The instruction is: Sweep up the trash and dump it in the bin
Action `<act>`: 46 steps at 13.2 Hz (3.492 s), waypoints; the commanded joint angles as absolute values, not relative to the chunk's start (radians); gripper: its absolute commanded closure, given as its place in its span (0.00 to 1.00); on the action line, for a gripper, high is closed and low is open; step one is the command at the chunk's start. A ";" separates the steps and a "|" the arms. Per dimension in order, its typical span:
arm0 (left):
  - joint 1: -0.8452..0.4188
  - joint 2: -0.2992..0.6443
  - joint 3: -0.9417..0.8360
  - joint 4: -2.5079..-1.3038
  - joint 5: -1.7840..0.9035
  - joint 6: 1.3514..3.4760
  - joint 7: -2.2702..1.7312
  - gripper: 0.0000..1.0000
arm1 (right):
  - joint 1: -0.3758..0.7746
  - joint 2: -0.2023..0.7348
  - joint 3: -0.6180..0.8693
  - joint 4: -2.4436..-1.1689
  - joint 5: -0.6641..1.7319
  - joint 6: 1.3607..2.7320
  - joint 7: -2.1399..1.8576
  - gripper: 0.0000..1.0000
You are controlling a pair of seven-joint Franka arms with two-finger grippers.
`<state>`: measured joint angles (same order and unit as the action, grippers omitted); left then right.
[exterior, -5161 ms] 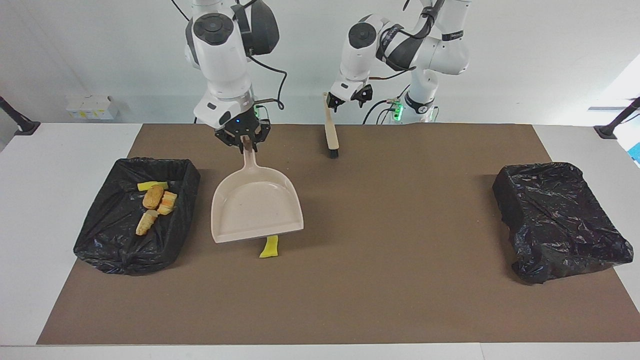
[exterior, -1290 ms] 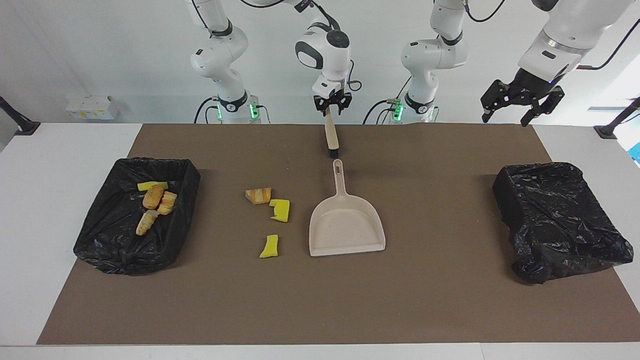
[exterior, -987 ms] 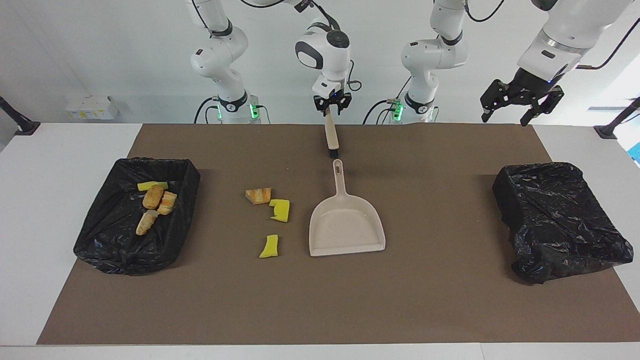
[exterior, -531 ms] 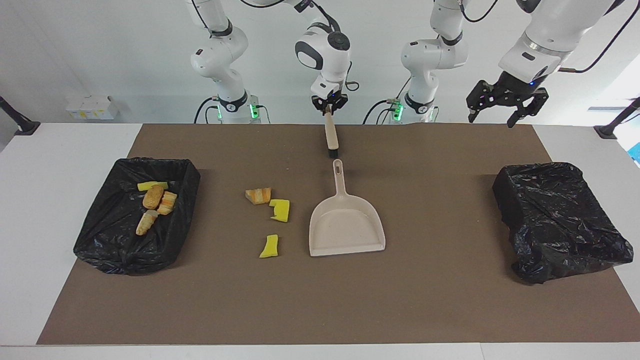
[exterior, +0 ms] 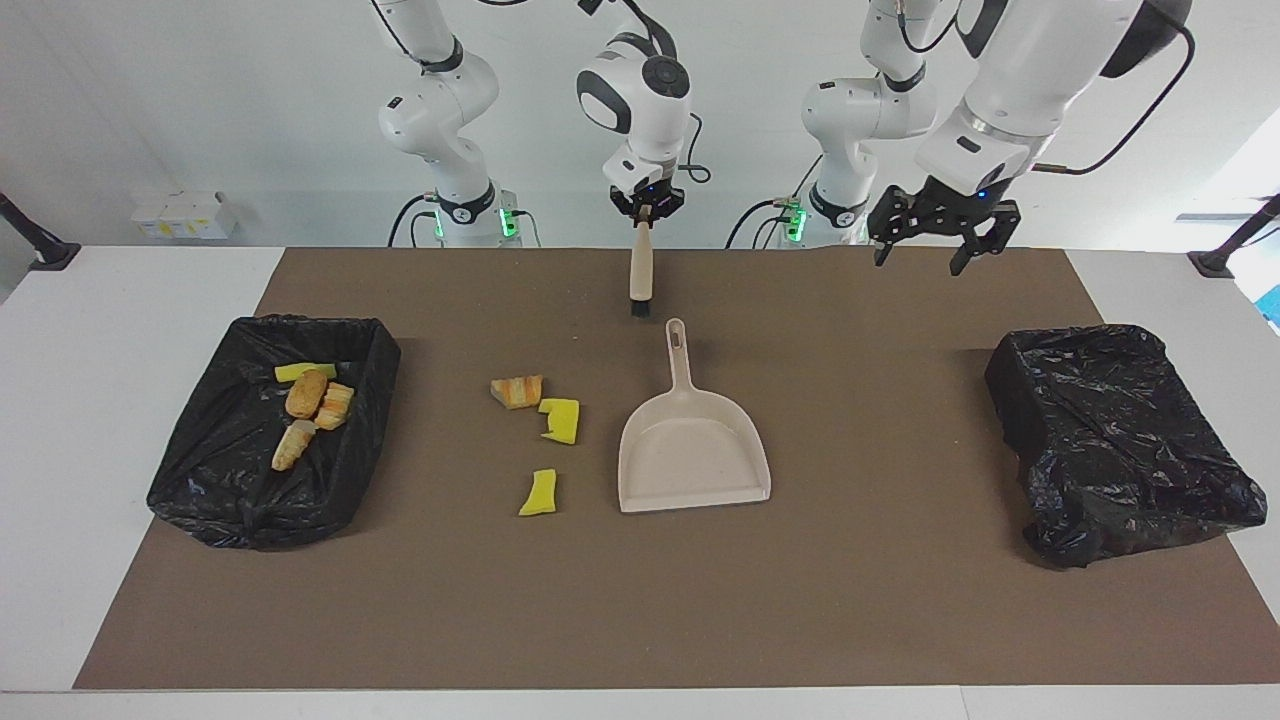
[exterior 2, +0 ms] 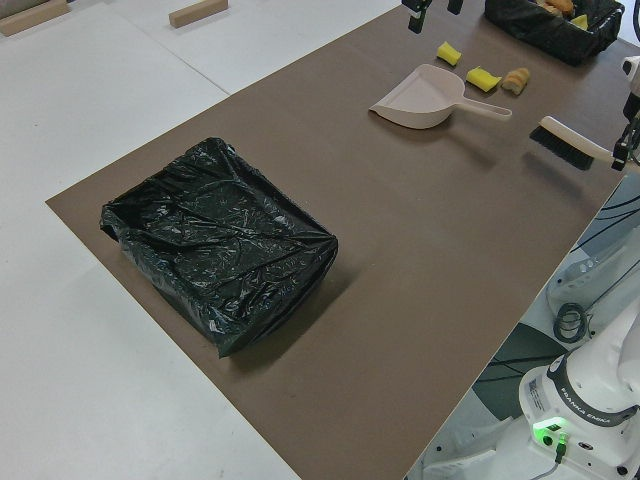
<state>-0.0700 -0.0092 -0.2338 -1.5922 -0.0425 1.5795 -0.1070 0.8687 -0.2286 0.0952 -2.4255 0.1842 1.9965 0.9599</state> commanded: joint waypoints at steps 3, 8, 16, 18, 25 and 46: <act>-0.081 -0.031 -0.333 -1.750 -0.009 1.713 -0.231 0.00 | 0.672 -0.313 0.095 -2.412 0.114 1.858 0.818 1.00; -0.083 -0.022 -0.432 -1.882 -0.009 1.888 -0.451 0.00 | 0.462 -0.301 0.097 -2.379 -0.015 1.818 0.661 1.00; -0.149 0.090 -0.505 -1.959 -0.011 2.074 -0.621 0.00 | 0.164 -0.219 0.098 -2.378 -0.138 1.991 0.255 1.00; -0.156 0.123 -0.509 -1.957 -0.009 2.117 -0.617 0.02 | 0.120 -0.180 0.098 -2.346 -0.140 2.020 0.140 1.00; -0.189 0.190 -0.526 -1.959 -0.008 2.183 -0.660 0.07 | 0.098 -0.066 0.098 -2.273 -0.146 2.083 0.051 1.00; -0.189 0.272 -0.526 -1.948 0.181 2.260 -0.600 1.00 | 0.068 -0.098 0.098 -2.345 -0.126 2.054 0.003 1.00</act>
<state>-0.1846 0.2790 -0.5352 -1.9547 0.1466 2.2611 -0.6582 0.0808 -0.0679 0.0876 -2.2981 -0.1293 2.0543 -0.0071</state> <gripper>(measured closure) 0.687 0.749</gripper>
